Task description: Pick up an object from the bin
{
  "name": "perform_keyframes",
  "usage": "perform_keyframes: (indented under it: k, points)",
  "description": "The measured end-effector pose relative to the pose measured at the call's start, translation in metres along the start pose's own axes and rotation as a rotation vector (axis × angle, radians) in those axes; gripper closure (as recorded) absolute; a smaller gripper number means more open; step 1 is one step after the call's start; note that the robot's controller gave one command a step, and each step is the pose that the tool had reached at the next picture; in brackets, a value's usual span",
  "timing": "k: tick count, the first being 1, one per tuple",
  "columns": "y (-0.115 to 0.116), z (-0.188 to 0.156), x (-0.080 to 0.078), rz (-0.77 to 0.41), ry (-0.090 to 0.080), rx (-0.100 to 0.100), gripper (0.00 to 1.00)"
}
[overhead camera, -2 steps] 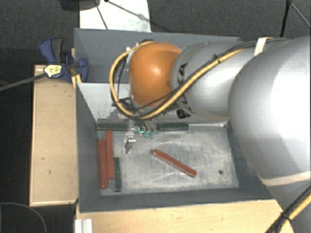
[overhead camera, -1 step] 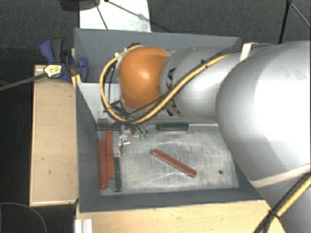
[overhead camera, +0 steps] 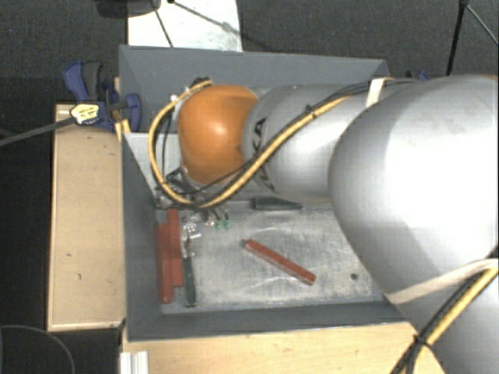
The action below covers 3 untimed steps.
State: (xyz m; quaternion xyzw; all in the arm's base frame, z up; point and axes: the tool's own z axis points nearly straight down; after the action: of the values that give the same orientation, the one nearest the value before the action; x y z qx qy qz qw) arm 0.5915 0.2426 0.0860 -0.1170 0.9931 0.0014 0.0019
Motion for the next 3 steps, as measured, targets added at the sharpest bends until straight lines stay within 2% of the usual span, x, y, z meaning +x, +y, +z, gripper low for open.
perform_keyframes:
  k: [1, 2, 3]
  points:
    - [0.0046, 0.0034, -0.0015, 0.164, 0.009, 0.010, 0.00]
    - [0.0102, 0.0130, -0.0059, -0.362, 0.000, 0.005, 1.00]
    - [0.0101, 0.0130, -0.0059, -0.360, 0.000, 0.005, 1.00]
